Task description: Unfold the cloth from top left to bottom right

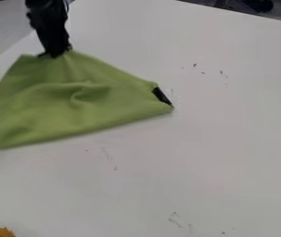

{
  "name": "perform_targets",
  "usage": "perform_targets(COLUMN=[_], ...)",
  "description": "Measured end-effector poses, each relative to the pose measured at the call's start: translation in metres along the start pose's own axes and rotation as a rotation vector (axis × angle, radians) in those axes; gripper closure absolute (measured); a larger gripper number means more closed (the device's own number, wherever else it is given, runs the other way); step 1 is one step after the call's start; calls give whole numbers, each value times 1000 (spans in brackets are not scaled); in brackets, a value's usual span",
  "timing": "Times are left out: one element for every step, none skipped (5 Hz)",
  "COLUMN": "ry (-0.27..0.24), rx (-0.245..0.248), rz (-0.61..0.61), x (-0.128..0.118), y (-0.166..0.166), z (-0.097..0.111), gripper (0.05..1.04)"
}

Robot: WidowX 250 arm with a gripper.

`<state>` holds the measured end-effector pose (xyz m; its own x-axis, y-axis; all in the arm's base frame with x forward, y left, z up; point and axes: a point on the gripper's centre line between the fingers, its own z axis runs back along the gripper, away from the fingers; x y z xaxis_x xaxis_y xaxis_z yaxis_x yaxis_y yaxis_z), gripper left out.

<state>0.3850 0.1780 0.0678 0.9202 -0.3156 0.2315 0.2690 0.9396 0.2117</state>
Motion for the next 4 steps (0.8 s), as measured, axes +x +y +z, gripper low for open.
perform_targets(ry=[-6,-14,10,20], rx=[100,162,147,98], rz=[-4,16,106,225], x=[8,3,-19,-53], y=[-25,-66,-113,-163], z=[39,73,85,80], gripper=[1017,1017,1017,1017])
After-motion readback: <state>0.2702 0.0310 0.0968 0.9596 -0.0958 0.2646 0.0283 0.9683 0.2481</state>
